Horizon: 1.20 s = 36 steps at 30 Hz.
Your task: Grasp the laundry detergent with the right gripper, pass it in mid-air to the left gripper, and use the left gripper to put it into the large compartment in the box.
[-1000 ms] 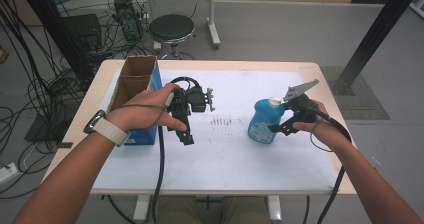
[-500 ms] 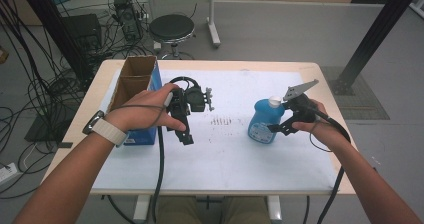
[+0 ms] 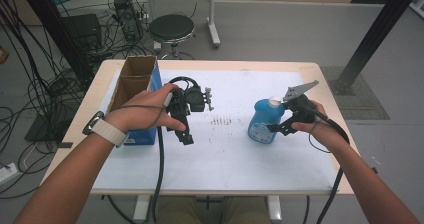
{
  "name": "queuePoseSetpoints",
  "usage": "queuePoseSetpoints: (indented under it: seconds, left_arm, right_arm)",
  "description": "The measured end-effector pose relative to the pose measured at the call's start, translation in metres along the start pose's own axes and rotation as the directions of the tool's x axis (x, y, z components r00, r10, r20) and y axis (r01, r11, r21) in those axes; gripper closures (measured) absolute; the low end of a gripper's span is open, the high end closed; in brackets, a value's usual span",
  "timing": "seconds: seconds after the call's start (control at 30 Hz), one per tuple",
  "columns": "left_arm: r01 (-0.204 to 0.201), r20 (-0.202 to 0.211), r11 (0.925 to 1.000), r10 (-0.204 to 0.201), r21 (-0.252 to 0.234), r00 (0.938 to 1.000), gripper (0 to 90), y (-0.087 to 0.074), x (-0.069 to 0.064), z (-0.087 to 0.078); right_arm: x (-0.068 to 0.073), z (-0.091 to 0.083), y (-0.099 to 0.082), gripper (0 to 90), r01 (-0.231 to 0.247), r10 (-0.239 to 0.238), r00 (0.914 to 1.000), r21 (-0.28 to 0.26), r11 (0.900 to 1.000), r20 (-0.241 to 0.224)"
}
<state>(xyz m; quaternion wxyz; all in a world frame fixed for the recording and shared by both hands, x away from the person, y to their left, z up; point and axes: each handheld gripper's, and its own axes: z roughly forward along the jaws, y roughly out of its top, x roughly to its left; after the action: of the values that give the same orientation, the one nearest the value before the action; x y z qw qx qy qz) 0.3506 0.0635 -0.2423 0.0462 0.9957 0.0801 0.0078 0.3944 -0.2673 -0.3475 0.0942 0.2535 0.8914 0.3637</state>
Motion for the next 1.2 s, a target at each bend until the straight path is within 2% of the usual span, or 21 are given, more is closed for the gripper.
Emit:
queuePoseSetpoints:
  seconds: [1.2]
  left_arm:
    - [0.005, 0.011, 1.0000, -0.005, -0.003, 0.9999, 10.0, -0.001, 0.000, 0.005]
  right_arm:
    - [0.004, 0.018, -0.012, 10.1, -0.007, 0.005, 0.9998, -0.098, 0.9952, -0.018]
